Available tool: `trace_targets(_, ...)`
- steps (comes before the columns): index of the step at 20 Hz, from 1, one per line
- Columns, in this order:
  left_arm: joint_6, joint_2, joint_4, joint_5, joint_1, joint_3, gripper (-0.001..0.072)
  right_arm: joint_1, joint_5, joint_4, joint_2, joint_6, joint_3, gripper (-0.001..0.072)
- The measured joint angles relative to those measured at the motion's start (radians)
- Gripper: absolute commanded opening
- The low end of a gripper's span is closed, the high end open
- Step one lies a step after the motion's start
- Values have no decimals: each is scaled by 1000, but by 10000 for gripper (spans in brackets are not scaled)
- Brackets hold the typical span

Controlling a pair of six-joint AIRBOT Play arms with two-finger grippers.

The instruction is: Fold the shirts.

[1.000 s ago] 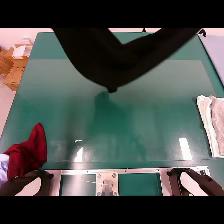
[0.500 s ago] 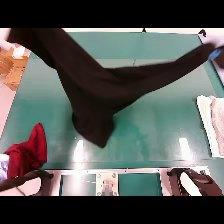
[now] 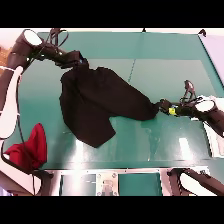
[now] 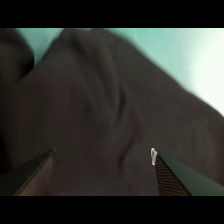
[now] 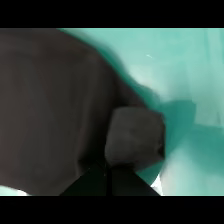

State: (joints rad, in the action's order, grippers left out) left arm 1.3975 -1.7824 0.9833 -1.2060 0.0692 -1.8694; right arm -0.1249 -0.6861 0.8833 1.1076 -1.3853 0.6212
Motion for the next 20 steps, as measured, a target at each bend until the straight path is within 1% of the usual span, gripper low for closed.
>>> trace_targets(4, 84, 10, 84, -276, -94, -27, 699, 1, 26, -9, 48, 24, -4, 18)
trace_targets(6, 112, 51, 136, -394, -129, 13, 698, 1, 33, -10, 57, 29, -2, 24)
trace_targets(7, 121, 80, 171, -428, -140, 58, 699, 1, 33, -9, 60, 31, -2, 115)
trace_targets(8, 125, 120, 203, -447, -149, 126, 699, 1, 32, -6, 62, 32, -1, 230)
trace_targets(9, 127, 166, 222, -451, -153, 202, 699, -1, 32, 0, 63, 34, 0, 315)
trace_targets(10, 130, 216, 238, -439, -156, 299, 699, -10, 26, 6, 64, 34, 2, 364)
trace_targets(11, 132, 266, 252, -411, -160, 405, 699, -26, 16, 13, 65, 35, 6, 377)
trace_targets(15, 131, 410, 237, -249, -166, 789, 699, -161, -116, 36, 66, 35, 58, 376)
trace_targets(17, 122, 440, 192, -137, -167, 939, 699, -248, -189, 42, 66, 36, 86, 376)
trace_targets(19, 100, 455, 121, -6, -168, 1035, 697, -314, -235, 45, 66, 36, 101, 374)
trace_targets(20, 88, 458, 87, 40, -168, 1066, 561, -333, -252, 47, 66, 36, 105, 374)
